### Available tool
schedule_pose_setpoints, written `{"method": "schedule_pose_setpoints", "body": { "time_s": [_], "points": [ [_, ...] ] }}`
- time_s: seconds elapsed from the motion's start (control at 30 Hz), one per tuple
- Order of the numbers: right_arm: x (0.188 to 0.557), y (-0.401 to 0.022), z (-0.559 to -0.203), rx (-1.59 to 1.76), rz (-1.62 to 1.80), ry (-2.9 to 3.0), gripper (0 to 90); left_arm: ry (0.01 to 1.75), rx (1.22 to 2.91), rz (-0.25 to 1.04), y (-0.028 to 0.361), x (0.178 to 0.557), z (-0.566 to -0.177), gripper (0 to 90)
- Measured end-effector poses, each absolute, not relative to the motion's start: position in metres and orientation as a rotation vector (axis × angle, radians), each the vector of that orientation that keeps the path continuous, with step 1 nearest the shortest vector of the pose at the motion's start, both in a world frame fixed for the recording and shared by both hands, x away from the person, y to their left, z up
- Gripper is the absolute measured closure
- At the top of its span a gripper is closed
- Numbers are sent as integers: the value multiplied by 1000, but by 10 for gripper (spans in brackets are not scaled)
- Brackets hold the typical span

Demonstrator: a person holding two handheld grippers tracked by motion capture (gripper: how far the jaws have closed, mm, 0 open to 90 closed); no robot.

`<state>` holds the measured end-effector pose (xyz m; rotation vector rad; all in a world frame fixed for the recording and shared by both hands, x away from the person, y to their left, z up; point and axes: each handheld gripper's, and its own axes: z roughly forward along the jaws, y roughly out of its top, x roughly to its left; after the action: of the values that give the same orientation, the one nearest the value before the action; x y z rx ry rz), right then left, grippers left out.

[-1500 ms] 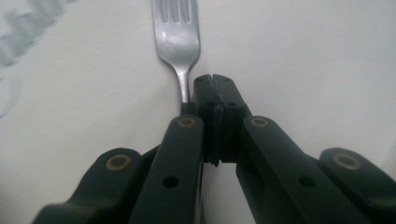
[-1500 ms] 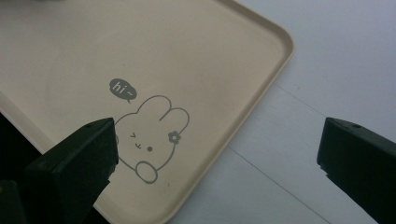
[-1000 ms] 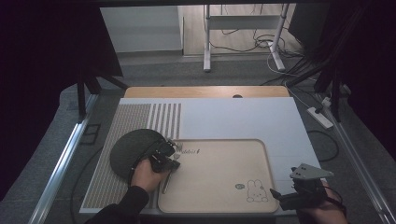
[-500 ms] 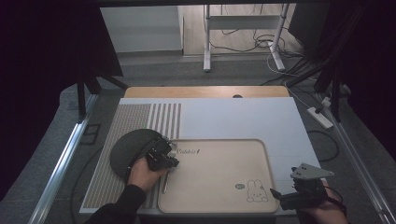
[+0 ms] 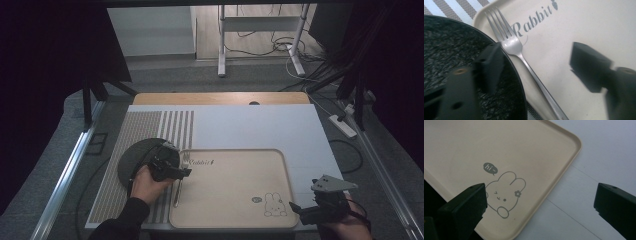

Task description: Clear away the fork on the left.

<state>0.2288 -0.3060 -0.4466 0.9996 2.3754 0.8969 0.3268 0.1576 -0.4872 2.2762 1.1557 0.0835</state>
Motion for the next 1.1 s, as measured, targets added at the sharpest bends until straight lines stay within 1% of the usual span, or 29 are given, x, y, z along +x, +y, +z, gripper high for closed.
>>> {"method": "schedule_pose_setpoints", "body": {
  "time_s": [0.13,0.3,0.37,0.47,0.67,0.9,1.1],
  "points": [
    [229,-306,-447,1000,897,2375,0,1136,2242,81,162,325,-484,163],
    [229,-306,-447,1001,898,2376,0,1114,2244,87,165,323,-484,106],
    [229,-306,-447,1001,897,2376,0,1108,2247,88,167,322,-484,53],
    [229,-306,-447,1002,898,2376,0,1101,2239,90,170,320,-483,12],
    [229,-306,-446,1009,896,2374,0,1087,2163,143,179,314,-479,0],
    [229,-306,-446,1009,895,2374,0,1066,2152,184,185,305,-477,0],
    [229,-306,-446,1010,896,2373,0,1009,2129,167,189,297,-474,0]
  ]
}}
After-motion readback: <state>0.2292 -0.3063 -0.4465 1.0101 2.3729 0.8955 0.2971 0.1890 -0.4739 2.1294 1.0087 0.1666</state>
